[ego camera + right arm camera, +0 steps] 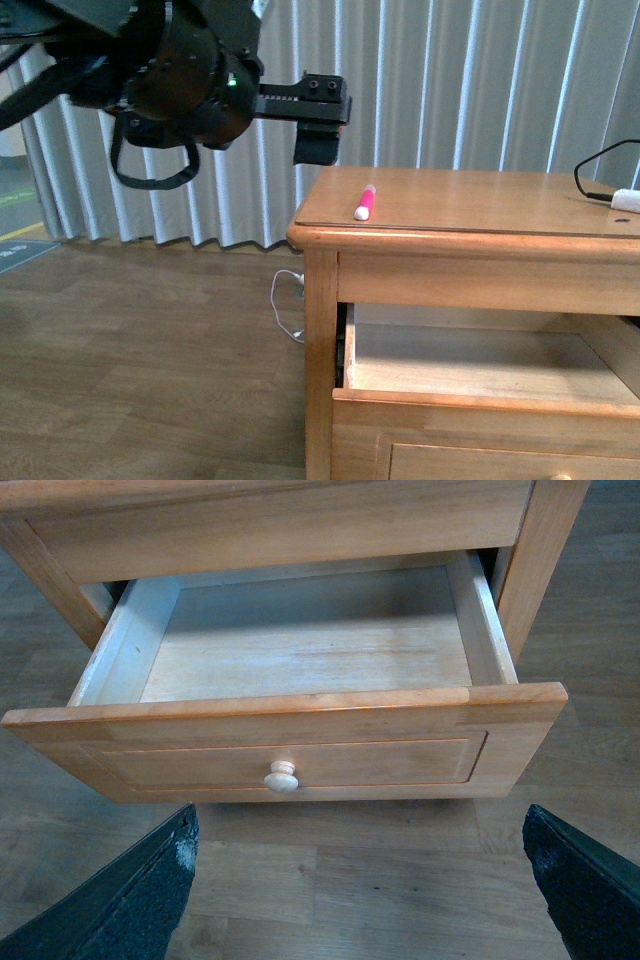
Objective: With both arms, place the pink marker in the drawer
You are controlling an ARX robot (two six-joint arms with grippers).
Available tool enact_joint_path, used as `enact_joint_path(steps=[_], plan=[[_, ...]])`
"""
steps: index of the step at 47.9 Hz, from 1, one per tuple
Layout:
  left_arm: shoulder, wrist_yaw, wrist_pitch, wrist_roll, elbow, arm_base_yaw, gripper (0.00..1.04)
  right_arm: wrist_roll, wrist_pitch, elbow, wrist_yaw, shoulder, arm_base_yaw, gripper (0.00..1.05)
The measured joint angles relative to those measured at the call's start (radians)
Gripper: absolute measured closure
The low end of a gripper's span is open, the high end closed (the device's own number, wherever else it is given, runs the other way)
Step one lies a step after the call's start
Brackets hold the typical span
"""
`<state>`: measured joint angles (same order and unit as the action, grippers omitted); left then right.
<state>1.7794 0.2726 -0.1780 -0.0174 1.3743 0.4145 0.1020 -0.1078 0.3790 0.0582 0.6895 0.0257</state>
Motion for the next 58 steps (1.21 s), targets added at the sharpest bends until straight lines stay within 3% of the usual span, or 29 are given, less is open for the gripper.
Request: enact_joint_path(steps=[25, 50, 58], plan=[[0.421, -0.023, 0.200, 0.064, 0.489, 0.042, 0.06, 0.000, 0.000, 0.000, 0.000, 0.000, 0.000, 0.09], [0.494, -0.037, 0.314, 0.017, 0.620, 0.066, 0.06, 0.000, 0.000, 0.000, 0.000, 0.000, 0.000, 0.09], [0.497, -0.033, 0.344, 0.012, 0.634, 0.068, 0.29, 0.000, 0.000, 0.000, 0.000, 0.000, 0.000, 0.09]])
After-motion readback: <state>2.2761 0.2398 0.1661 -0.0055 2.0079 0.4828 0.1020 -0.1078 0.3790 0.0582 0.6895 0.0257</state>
